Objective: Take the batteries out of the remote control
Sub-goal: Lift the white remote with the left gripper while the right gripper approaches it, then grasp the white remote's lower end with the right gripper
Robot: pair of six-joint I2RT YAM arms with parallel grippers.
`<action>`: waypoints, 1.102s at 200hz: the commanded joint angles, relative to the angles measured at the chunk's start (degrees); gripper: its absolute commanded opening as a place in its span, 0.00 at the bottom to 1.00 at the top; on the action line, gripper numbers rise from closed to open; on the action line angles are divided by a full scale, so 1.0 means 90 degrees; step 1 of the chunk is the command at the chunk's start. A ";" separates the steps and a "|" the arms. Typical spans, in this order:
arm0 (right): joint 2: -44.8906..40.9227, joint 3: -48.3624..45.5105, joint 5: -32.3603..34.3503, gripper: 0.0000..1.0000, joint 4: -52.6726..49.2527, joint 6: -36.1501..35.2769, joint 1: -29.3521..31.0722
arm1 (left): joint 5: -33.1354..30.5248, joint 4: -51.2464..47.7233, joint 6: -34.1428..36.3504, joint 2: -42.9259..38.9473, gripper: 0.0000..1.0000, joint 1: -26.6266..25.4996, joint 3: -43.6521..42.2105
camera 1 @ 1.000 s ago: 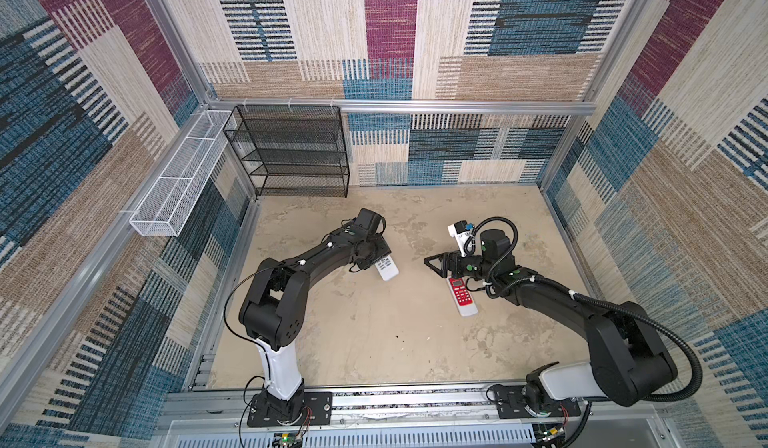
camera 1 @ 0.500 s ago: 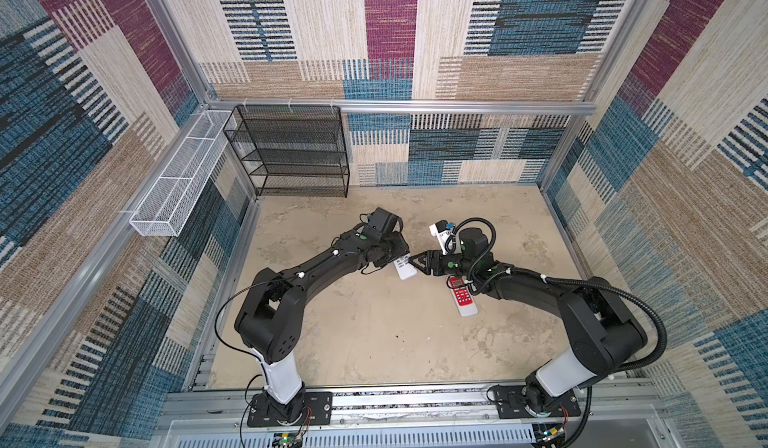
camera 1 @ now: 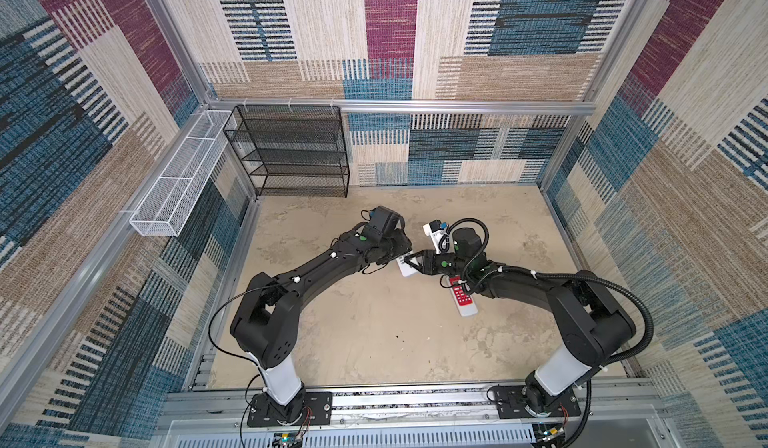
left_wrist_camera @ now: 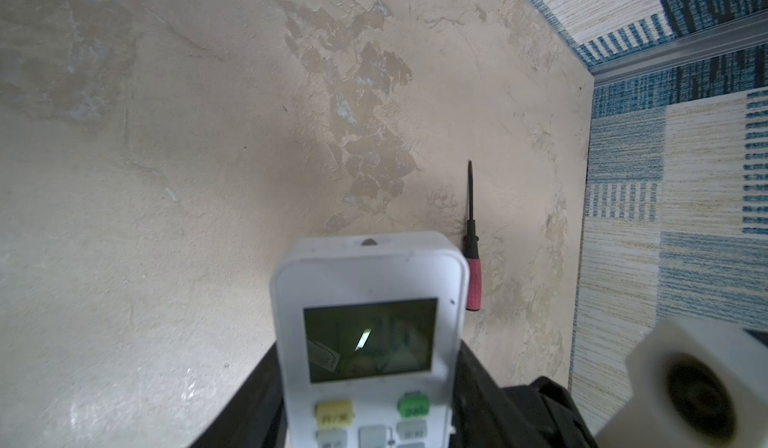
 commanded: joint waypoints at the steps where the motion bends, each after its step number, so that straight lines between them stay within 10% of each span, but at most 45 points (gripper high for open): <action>1: 0.0018 0.0006 -0.0274 0.22 0.0463 0.0100 0.0023 | -0.0027 0.0275 0.0198 -0.0057 0.51 0.0002 -0.0025; 49: -0.0041 -0.0040 -0.0360 0.15 0.0596 -0.0022 0.0033 | 0.0003 0.0510 0.0111 -0.0116 0.57 0.0002 -0.0181; 84: -0.0163 0.0026 0.0155 0.14 0.0140 -0.0583 0.0062 | -0.0105 0.0295 0.0082 -0.0202 0.88 0.0023 -0.0035; 220: -0.1405 -0.1219 0.6838 0.19 0.1000 -0.5065 0.1817 | 0.0544 -0.1715 -0.0163 -0.0244 0.89 0.0206 0.1249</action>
